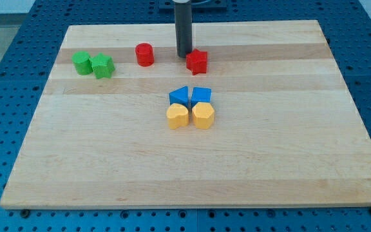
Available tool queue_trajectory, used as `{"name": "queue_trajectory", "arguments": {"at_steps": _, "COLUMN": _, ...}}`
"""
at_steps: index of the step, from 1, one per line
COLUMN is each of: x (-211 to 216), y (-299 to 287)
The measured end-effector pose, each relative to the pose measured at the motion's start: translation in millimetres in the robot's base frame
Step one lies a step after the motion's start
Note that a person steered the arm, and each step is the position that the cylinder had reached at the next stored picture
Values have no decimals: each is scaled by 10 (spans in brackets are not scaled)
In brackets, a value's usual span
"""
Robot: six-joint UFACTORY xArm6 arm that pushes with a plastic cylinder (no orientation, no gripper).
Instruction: Place the red blocks to the horizontal right of the green blocks
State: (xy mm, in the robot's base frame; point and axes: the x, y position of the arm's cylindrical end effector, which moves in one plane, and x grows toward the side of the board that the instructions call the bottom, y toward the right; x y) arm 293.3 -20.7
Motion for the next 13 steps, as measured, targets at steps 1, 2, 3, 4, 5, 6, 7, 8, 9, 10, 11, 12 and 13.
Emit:
{"name": "queue_trajectory", "arguments": {"at_steps": 1, "x": 282, "y": 57}}
{"name": "queue_trajectory", "arguments": {"at_steps": 2, "x": 177, "y": 18}}
{"name": "queue_trajectory", "arguments": {"at_steps": 3, "x": -226, "y": -259}}
{"name": "queue_trajectory", "arguments": {"at_steps": 4, "x": -490, "y": -797}}
{"name": "queue_trajectory", "arguments": {"at_steps": 5, "x": -502, "y": -1397}}
{"name": "queue_trajectory", "arguments": {"at_steps": 6, "x": -271, "y": -1417}}
{"name": "queue_trajectory", "arguments": {"at_steps": 7, "x": 41, "y": -954}}
{"name": "queue_trajectory", "arguments": {"at_steps": 8, "x": 326, "y": -476}}
{"name": "queue_trajectory", "arguments": {"at_steps": 9, "x": 351, "y": -360}}
{"name": "queue_trajectory", "arguments": {"at_steps": 10, "x": 263, "y": -434}}
{"name": "queue_trajectory", "arguments": {"at_steps": 11, "x": 22, "y": -395}}
{"name": "queue_trajectory", "arguments": {"at_steps": 12, "x": -101, "y": -89}}
{"name": "queue_trajectory", "arguments": {"at_steps": 13, "x": -44, "y": 291}}
